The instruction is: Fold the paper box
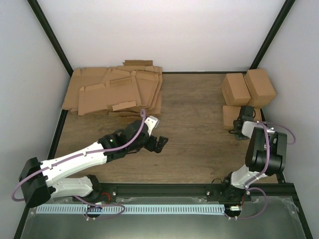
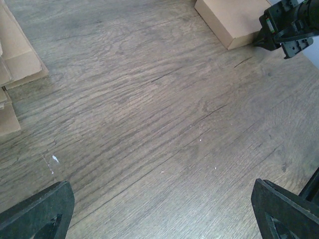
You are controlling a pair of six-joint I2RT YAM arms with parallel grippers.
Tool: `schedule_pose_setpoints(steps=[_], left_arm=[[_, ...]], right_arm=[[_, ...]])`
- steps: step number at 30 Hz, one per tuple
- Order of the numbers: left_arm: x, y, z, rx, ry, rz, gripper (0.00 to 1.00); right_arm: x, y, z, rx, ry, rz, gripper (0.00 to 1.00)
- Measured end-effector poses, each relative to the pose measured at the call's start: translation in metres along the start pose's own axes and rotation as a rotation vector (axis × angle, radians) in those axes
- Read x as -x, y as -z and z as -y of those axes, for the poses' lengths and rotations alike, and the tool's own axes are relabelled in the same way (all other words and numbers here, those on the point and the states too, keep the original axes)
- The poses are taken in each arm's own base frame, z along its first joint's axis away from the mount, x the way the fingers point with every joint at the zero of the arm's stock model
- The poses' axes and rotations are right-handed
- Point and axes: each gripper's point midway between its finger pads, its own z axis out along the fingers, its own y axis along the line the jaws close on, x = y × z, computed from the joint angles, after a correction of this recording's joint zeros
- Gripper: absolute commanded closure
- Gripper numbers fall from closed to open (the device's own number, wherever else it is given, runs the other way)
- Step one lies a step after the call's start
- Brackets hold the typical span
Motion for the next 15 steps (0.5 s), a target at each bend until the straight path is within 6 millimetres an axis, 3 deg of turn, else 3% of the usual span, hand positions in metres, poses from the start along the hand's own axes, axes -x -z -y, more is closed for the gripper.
schedule_pose_setpoints(steps=[15], left_arm=[[-0.014,-0.018,-0.004,0.024,-0.005,-0.061,0.00]], right_arm=[[0.020,-0.013,-0.017,0.028,0.005,0.035,0.99]])
